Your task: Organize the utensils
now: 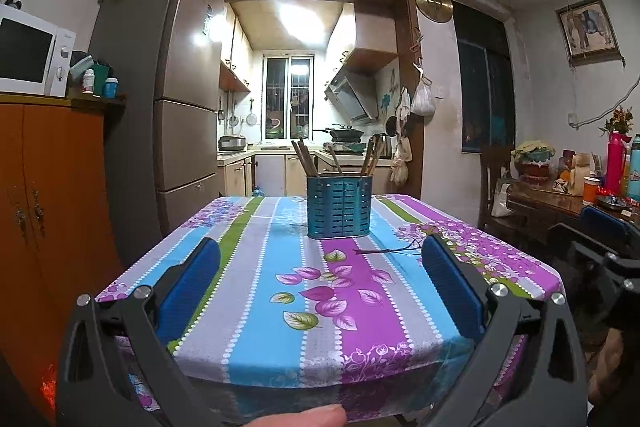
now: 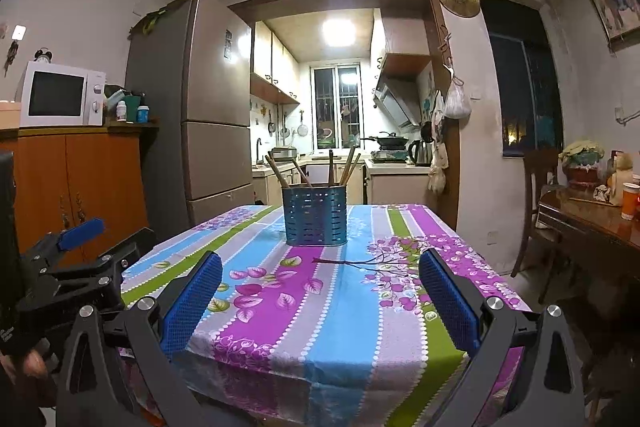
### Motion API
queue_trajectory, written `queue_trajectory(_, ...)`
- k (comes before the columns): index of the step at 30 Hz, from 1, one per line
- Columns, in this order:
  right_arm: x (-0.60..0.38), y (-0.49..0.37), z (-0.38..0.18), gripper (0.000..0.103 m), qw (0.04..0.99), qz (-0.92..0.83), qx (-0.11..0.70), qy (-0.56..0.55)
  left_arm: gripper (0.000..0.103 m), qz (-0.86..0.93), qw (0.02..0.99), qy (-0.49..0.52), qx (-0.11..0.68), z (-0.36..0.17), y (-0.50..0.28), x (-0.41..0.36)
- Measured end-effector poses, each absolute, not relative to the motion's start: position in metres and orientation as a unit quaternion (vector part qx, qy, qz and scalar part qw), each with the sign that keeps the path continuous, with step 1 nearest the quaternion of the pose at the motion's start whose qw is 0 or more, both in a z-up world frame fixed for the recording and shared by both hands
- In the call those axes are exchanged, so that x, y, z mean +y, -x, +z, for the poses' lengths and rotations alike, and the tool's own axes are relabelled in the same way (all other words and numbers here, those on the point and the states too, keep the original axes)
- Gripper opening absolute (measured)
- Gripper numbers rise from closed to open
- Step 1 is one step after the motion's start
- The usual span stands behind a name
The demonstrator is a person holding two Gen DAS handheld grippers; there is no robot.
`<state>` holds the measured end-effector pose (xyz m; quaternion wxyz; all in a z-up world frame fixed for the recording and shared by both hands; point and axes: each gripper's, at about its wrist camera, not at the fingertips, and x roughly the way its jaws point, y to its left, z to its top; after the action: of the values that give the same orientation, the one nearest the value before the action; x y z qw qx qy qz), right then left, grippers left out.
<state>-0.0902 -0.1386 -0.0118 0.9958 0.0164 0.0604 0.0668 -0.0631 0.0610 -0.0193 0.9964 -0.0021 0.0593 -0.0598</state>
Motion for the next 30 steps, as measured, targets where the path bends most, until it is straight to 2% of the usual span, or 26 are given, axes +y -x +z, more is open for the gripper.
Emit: queue_trajectory(30, -0.149, 0.111, -0.007, 0.098, 0.997, 0.059, 0.053, -0.01, 0.097, -0.068, 0.997, 0.006, 0.048, -0.011, 0.07, 0.062)
